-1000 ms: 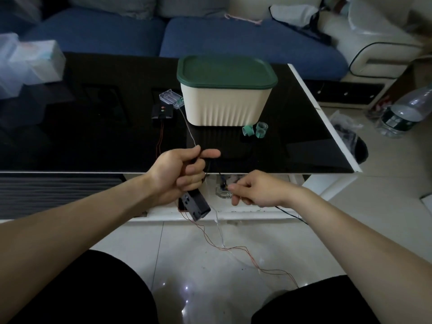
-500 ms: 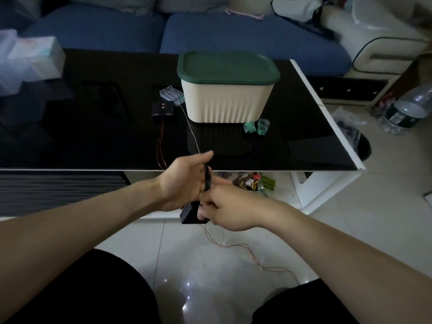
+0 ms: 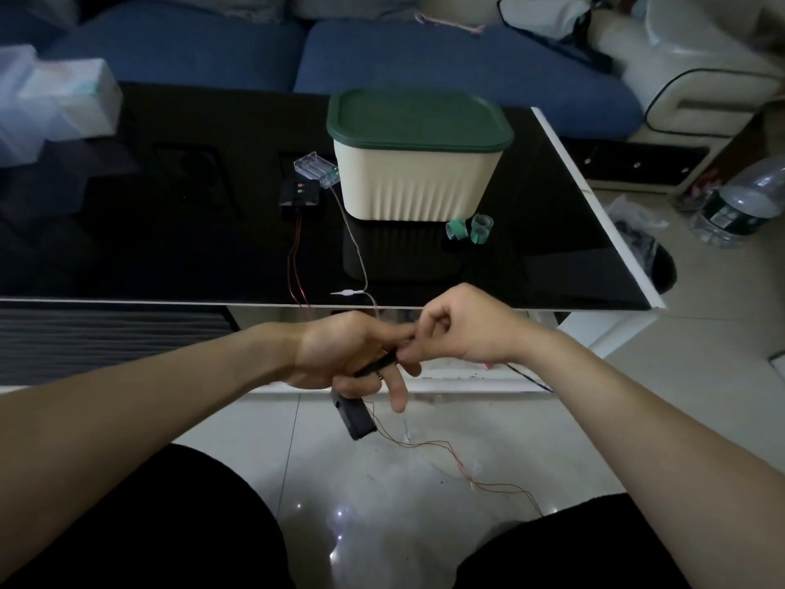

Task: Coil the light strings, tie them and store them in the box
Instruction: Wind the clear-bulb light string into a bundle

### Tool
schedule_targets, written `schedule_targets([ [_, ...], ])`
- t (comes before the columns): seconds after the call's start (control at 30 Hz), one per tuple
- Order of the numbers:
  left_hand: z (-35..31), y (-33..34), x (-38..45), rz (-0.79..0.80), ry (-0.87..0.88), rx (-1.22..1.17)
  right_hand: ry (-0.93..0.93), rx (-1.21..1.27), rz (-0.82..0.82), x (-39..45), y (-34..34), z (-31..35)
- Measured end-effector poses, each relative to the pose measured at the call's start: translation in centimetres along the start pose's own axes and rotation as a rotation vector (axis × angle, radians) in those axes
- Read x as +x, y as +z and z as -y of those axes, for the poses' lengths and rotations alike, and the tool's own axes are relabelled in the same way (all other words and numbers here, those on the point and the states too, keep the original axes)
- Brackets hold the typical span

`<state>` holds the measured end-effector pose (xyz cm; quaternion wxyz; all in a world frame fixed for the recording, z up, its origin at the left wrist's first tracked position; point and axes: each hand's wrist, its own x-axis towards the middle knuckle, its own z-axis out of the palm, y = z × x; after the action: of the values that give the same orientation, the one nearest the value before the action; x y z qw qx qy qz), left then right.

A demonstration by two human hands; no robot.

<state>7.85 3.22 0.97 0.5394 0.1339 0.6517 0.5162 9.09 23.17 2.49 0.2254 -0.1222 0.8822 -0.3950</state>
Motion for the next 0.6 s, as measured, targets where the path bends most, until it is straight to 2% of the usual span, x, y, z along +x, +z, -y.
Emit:
schedule_targets([
  [0.1, 0.4, -0.4, -0.2, -0.073, -0.007, -0.044, 0.059, 0.036, -0.013, -0.3, -1.6, -1.5],
  [0.2, 0.2, -0.7, -0.7, -0.080, 0.035, -0.098, 0.123, 0.059, -0.038, -0.6, -2.6, -3.4],
  [0.33, -0.1, -1.0, -1.1, -0.045, 0.126, -0.333, 0.170, 0.115, -0.066, -0.5, -2.6, -5.1],
  [0.5, -0.6, -1.3, -1.0, -0.060, 0.202, -0.580, 0.150, -0.002, -0.012, 0.3, -0.8, -4.2],
  [0.6, -0.9, -0.9, -0.9, -0.122, 0.211, -0.553, 0.117, -0.101, -0.022, 1.0, 0.6, -2.8],
])
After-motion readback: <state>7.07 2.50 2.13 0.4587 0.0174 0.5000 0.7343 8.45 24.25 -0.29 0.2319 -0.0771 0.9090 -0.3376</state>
